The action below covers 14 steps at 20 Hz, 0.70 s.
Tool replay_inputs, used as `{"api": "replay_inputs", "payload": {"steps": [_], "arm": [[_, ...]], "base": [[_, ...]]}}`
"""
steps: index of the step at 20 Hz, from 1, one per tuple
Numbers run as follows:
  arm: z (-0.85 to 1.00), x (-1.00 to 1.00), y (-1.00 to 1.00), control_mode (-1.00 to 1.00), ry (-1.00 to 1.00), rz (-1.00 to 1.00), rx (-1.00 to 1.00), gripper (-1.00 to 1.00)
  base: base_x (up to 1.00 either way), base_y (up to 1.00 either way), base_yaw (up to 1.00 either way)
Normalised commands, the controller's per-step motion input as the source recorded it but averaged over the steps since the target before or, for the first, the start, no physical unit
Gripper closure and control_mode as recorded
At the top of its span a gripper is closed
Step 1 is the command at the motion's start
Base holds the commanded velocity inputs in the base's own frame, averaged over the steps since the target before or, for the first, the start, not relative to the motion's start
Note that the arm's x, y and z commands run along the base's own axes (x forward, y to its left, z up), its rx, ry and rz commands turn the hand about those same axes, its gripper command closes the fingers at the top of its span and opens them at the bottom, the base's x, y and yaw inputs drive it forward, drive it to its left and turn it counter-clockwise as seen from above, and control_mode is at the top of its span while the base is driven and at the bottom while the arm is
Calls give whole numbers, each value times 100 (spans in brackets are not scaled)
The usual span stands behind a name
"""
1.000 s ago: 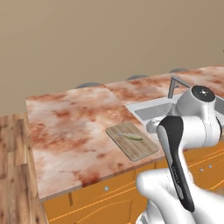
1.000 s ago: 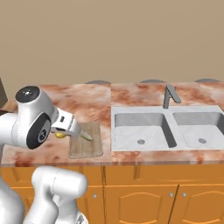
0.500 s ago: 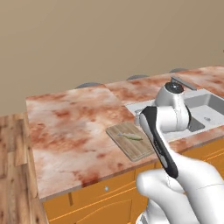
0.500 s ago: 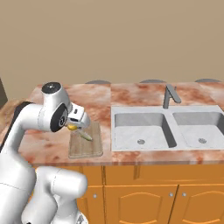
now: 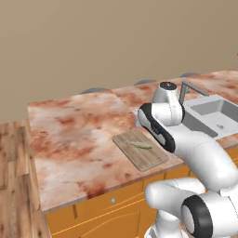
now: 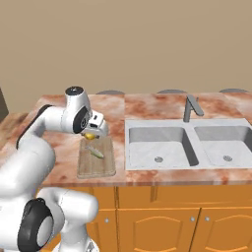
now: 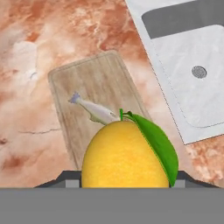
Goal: Retrieve a lemon from the fridge and place it on the cutting board with the fish.
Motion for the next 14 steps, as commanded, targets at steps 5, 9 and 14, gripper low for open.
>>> {"api": "replay_inputs", "payload": {"steps": [5, 9, 14], "arm": [[-51, 77, 4, -100, 4, 0, 0, 100], [-59, 82, 2, -100, 7, 0, 0, 100], [-53, 67, 1, -100, 6, 0, 0, 100]], "base": [[0, 0, 0], [0, 0, 0], [0, 0, 0]]}}
